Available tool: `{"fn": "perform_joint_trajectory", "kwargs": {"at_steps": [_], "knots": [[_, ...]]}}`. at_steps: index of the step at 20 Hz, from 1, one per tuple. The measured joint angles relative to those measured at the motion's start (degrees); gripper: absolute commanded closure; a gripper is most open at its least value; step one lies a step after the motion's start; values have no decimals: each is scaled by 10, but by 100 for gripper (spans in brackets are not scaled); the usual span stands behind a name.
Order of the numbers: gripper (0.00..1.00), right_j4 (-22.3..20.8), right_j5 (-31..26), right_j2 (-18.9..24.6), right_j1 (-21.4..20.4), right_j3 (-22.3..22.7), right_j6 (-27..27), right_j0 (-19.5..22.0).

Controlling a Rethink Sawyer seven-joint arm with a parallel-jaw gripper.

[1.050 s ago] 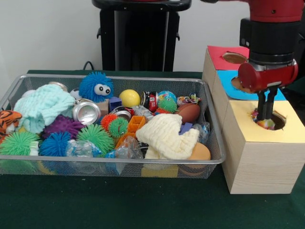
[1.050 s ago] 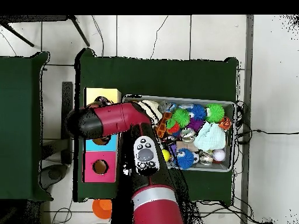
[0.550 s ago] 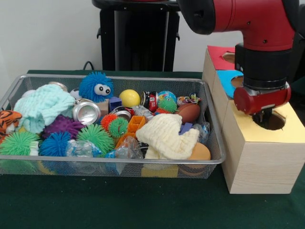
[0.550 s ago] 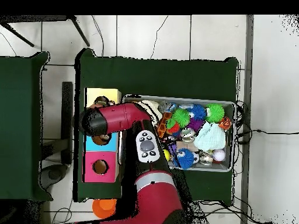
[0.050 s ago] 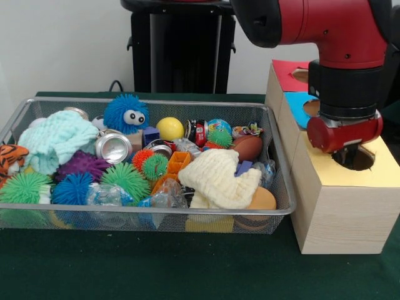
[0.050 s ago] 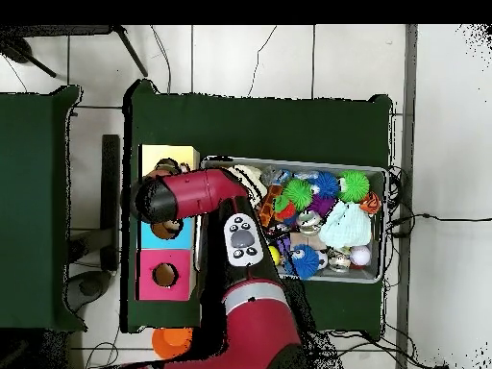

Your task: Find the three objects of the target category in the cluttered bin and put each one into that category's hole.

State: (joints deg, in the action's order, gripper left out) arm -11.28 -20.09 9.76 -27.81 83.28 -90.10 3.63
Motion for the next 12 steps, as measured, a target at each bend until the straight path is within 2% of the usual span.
{"fn": "perform_joint_trajectory", "kwargs": {"at_steps": [7, 12], "knots": [[100, 0, -4, 0, -14, 2, 0, 0], [100, 1, -40, 0, -40, 5, 0, 0]]}}
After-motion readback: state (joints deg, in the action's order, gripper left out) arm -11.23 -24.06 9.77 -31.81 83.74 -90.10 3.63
